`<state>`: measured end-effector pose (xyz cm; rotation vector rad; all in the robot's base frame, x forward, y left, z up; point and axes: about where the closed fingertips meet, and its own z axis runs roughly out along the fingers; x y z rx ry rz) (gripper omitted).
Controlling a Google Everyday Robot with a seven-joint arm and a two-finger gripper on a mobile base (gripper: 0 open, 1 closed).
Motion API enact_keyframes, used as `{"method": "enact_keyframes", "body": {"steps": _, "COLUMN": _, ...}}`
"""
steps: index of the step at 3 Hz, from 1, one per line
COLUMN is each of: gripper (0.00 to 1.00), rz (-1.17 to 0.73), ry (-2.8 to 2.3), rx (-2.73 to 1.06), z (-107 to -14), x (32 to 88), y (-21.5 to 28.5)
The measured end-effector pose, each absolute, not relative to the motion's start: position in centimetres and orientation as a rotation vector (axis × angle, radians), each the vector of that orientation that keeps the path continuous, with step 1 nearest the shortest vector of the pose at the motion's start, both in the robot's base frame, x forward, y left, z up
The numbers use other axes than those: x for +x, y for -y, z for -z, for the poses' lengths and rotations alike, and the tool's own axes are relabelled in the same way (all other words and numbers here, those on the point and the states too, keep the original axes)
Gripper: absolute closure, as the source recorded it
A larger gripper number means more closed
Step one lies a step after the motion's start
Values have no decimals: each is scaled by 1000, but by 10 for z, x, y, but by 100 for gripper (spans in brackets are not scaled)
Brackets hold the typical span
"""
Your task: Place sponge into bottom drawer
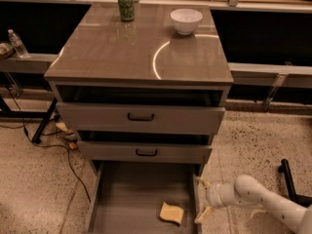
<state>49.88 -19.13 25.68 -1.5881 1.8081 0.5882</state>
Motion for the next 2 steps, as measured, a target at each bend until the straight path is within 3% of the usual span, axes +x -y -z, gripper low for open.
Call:
{"method": "enact_keyframes", "body": {"steps": 1, "gripper": 0, "rz": -417, "ry": -1818, "rx": -1608, "z": -315, "x": 518, "y": 237}}
{"method": "enact_keyframes", "body": {"steps": 2, "gripper": 0, "rz": -417, "ry": -1818, "rx": -1608, "z": -315, "x": 518, "y": 237}}
